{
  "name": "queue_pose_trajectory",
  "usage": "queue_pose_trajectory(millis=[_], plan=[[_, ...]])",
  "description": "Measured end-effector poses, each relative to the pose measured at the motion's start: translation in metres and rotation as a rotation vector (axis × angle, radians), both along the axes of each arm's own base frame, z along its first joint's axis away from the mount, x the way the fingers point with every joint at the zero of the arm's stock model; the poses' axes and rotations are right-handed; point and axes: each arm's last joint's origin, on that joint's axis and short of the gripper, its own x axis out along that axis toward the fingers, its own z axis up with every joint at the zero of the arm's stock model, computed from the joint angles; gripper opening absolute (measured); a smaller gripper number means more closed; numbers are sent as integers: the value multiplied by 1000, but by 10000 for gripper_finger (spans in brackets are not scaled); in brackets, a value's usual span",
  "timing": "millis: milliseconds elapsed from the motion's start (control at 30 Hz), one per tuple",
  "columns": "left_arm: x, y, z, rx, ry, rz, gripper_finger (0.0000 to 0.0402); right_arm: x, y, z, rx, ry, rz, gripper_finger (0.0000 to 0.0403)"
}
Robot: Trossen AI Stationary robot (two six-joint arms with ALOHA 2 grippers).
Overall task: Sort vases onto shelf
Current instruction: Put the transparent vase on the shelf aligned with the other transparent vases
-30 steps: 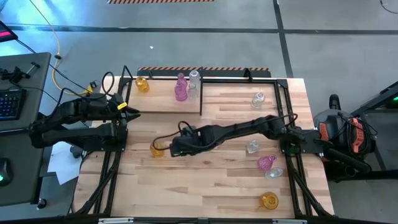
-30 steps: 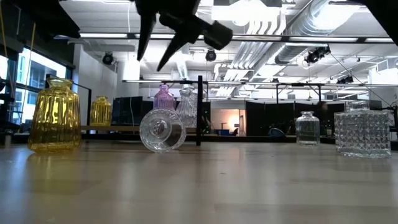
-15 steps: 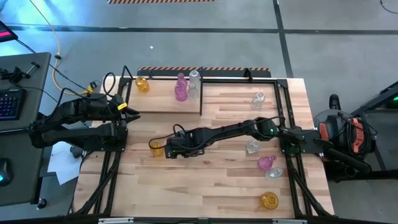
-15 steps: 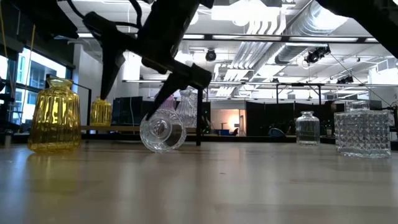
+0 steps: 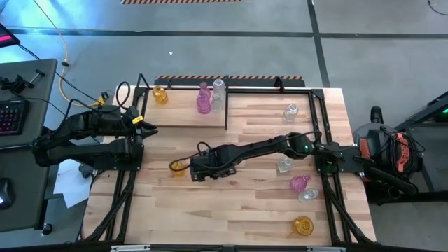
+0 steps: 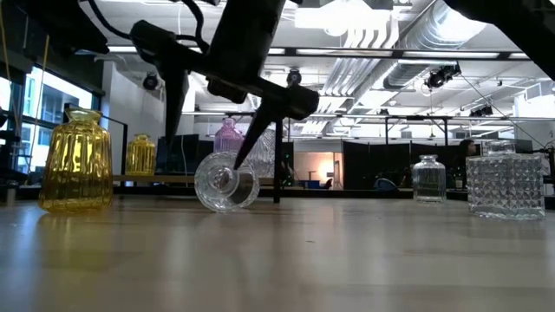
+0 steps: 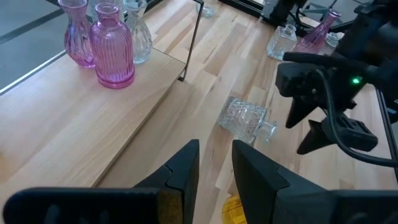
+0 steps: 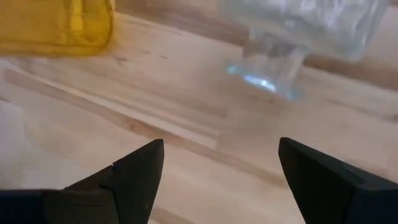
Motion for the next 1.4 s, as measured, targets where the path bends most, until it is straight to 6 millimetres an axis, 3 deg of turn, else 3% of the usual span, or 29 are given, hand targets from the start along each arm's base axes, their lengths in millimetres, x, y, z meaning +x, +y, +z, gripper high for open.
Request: queue_pose_trajectory(millis=[567, 1133, 1267, 1400], plan=[[-1, 0, -1, -3, 15, 0, 87, 3, -38, -13, -33, 66, -24, 300], [-1, 0, -1, 0, 17, 5, 87, 11, -53, -51, 2, 118, -60, 298], [-1, 0, -1, 3, 18, 10, 87, 10, -54, -51, 8, 130, -59, 271], [-1, 0, -1, 5, 19, 13, 87, 9, -54, -52, -2, 146, -45, 211]])
